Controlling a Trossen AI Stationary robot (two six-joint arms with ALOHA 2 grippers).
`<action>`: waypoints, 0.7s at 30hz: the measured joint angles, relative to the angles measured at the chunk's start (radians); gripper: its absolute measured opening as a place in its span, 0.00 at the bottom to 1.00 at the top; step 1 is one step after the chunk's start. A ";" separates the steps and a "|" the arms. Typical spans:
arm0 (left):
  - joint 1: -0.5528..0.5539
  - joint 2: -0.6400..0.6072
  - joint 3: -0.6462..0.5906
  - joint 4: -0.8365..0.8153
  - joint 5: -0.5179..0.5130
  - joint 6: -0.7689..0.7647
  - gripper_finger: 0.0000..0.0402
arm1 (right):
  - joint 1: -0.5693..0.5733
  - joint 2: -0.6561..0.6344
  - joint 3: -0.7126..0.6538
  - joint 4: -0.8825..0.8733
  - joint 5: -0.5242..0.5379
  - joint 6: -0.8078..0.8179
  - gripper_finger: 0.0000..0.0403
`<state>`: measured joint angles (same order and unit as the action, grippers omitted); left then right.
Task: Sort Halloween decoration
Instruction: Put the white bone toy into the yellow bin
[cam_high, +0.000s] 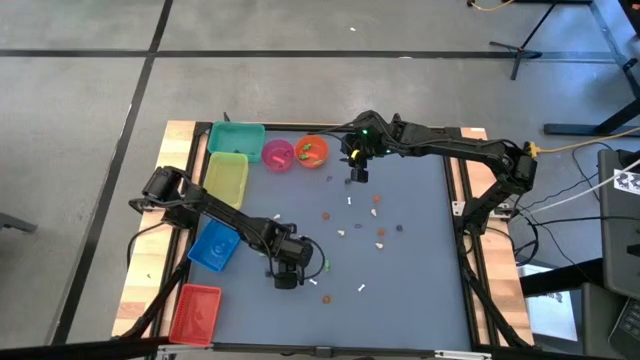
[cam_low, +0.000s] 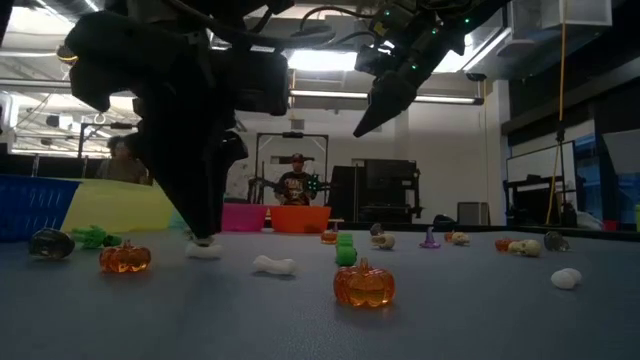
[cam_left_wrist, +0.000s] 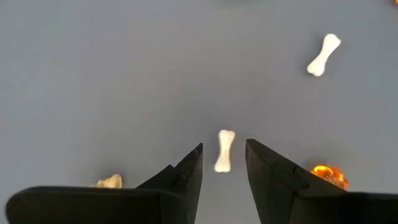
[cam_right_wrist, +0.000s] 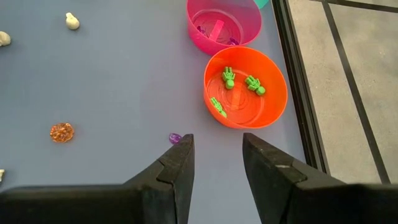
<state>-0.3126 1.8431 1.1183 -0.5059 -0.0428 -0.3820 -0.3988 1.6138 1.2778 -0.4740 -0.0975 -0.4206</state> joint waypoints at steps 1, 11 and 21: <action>0.000 0.003 0.000 0.000 0.000 0.000 0.26 | 0.000 0.000 0.000 0.000 0.000 0.000 0.34; -0.004 0.028 -0.002 -0.024 0.009 0.026 0.26 | 0.000 0.000 0.000 0.000 0.000 0.003 0.34; -0.004 0.035 -0.001 -0.022 0.011 0.026 0.26 | 0.000 0.000 0.000 0.000 0.000 0.005 0.34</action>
<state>-0.3164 1.8782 1.1175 -0.5278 -0.0319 -0.3561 -0.3987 1.6138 1.2778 -0.4740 -0.0976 -0.4157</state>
